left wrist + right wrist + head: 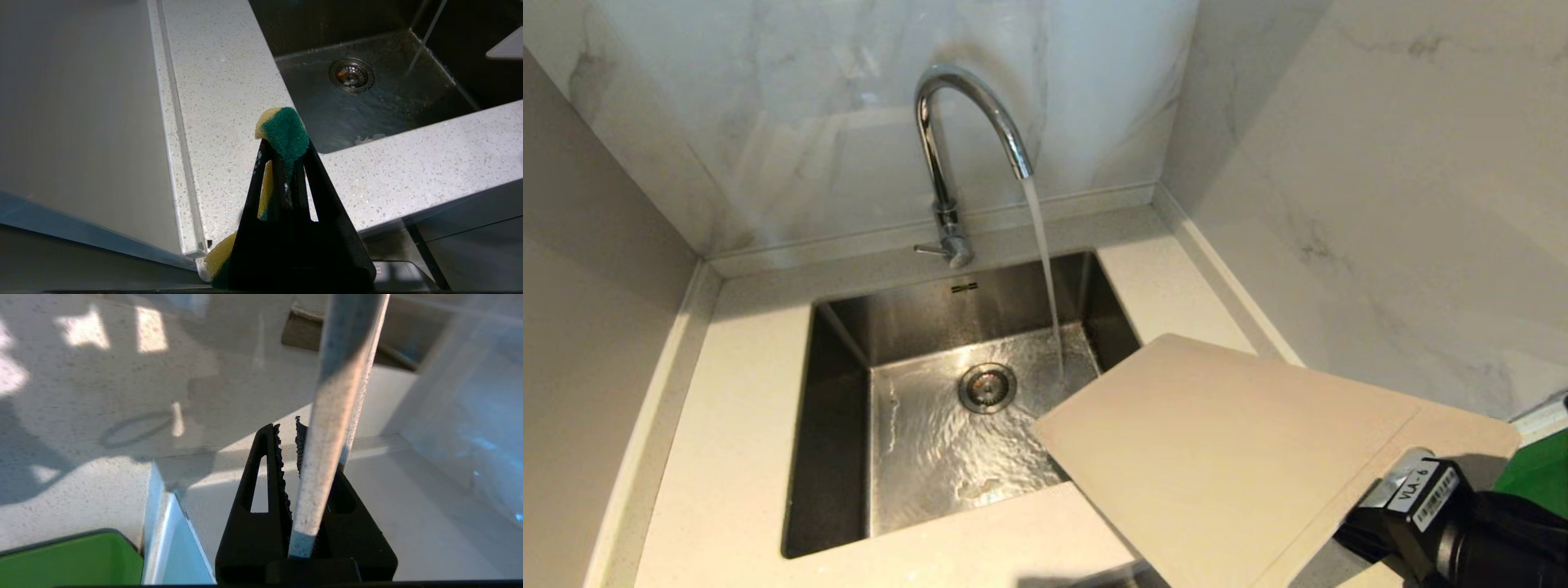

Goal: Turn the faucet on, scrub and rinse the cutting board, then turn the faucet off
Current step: Pick up the cutting board

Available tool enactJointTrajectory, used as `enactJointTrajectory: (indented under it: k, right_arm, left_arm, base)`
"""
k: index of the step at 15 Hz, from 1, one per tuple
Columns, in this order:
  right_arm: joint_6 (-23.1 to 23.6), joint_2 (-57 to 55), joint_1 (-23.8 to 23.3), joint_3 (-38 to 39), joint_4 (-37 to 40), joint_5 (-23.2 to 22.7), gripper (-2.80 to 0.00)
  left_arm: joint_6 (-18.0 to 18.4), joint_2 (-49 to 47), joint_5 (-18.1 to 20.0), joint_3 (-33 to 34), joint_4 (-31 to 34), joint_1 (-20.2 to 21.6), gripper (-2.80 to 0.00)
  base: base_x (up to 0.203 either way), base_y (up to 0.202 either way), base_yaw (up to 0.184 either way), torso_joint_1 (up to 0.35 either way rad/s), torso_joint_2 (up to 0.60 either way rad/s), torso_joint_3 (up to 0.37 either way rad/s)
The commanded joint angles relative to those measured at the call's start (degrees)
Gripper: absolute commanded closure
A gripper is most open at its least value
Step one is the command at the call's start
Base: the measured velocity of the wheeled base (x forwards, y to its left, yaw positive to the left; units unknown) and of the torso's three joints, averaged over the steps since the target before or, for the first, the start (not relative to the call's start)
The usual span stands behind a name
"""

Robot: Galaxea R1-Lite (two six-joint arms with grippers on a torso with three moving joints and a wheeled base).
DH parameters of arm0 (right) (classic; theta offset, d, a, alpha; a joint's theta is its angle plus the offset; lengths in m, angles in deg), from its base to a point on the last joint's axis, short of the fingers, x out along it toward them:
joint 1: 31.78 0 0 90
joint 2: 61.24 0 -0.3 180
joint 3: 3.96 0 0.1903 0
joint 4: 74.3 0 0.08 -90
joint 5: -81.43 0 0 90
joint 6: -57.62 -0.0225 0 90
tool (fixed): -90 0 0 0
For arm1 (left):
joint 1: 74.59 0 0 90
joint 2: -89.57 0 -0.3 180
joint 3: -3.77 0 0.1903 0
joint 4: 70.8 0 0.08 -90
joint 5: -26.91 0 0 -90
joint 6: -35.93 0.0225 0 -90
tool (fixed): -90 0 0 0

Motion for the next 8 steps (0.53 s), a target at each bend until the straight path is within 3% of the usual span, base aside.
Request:
enactJointTrajectory:
  k: [1,4,8]
  right_arm:
    - [0.86,2.24,0.01,-0.25,1.0,-1.07,0.0]
    - [4.35,2.3,0.1,-1.91,2.92,-2.71,0.0]
    - [4.61,1.09,0.1,-2.35,2.96,-8.51,0.0]
  left_arm:
    - [-0.08,-0.09,-0.01,0.09,-0.02,0.01,0.0]
    - [-0.08,-0.09,-0.01,0.09,-0.02,0.01,0.0]
    - [-0.08,-0.09,-0.01,0.09,-0.02,0.01,0.0]
  base:
    - [0.0,0.0,0.0,0.0,0.0,0.0]
    - [0.0,0.0,0.0,0.0,0.0,0.0]
    - [0.0,0.0,0.0,0.0,0.0,0.0]
